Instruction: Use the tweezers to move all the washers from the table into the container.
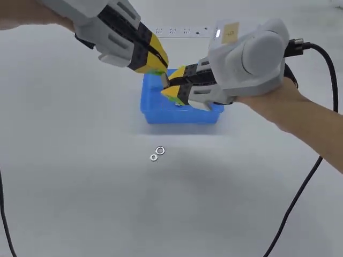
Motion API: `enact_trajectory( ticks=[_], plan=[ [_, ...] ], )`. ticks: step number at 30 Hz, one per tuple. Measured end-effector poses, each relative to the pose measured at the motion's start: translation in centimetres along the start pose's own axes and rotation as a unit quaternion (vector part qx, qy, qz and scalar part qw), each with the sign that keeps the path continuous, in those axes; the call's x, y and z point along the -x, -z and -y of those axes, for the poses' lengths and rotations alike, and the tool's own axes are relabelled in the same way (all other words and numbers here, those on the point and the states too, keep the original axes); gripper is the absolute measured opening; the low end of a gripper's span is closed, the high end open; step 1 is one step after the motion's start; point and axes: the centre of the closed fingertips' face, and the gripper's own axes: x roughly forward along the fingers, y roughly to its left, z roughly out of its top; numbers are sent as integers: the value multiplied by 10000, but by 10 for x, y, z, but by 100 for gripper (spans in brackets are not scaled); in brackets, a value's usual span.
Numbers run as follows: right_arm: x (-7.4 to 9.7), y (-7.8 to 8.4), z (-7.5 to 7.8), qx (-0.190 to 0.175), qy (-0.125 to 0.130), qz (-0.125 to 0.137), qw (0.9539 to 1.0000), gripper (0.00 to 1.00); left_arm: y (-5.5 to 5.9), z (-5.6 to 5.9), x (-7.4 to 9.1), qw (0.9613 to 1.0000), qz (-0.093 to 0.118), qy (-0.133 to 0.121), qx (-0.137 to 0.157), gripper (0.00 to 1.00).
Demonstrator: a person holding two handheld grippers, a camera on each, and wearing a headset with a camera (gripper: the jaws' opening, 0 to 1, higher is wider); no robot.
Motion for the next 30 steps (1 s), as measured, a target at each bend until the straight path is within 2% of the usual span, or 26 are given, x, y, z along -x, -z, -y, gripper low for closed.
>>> enact_trajectory(
  ticks=[5, 9, 12, 19, 22, 30],
  plan=[
    [-9, 15, 10, 146, -75, -175, 9997, 10, 10, -10, -15, 9999, -80, 137, -8, 6],
    [-19, 32, 15, 90, -141, -312, 9994, 10, 24, -16, -30, 9995, -133, 276, 50, 6],
    [-25, 46, 18, -22, -157, -420, 9990, 10, 35, -22, -39, 9992, -118, 308, 215, 6],
    [-36, 64, 19, -155, -196, -559, 9981, 10, 50, -24, -56, 9984, -101, 422, 370, 7],
    [-41, 73, 19, -210, -172, -570, 9980, 10, 52, -23, -60, 9981, -98, 474, 391, 7],
    [-37, 71, 24, -296, -60, -551, 9980, 11, 47, -24, -60, 9982, -26, 489, 339, 7]
  ],
)
